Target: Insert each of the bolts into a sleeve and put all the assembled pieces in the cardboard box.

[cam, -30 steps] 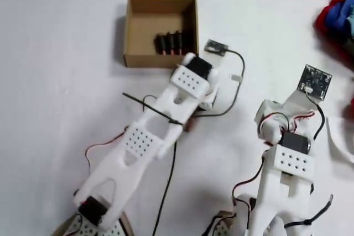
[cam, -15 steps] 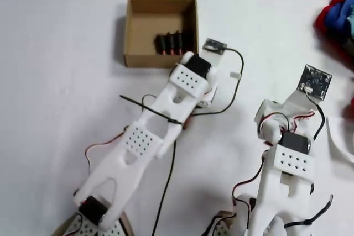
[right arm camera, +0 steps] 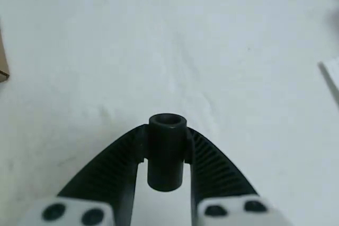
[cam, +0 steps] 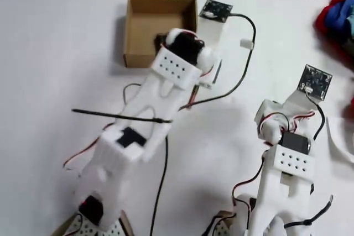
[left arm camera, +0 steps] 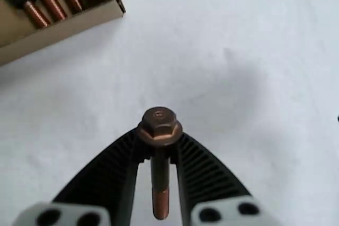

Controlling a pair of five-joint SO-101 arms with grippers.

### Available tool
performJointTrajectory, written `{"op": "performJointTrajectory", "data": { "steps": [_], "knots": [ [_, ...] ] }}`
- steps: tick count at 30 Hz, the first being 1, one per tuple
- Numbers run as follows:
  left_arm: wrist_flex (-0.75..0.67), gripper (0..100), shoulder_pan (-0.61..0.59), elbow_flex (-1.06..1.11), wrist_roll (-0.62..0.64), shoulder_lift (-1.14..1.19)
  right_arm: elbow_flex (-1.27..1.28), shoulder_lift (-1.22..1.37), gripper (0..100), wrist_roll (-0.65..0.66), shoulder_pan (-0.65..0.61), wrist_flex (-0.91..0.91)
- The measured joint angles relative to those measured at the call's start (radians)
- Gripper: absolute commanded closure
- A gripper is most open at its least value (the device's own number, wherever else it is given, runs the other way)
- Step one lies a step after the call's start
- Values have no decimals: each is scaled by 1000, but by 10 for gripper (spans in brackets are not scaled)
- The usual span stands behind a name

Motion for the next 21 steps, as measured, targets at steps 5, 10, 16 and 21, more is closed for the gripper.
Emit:
{"op": "performJointTrajectory", "data": {
  "steps": [5, 10, 16, 21],
  "knots": [
    [-109, 974, 17, 330, 0, -241, 0, 0, 978, 3, -29, -20],
    [-396, 976, 14, 623, -2, -410, 2, 0, 978, 6, -146, -52],
    [-730, 976, 15, 1002, -2, -644, 48, -2, 978, 6, -250, -106],
    [-1043, 975, 15, 1324, -2, -848, 184, -2, 978, 6, -296, -327]
  ]
}}
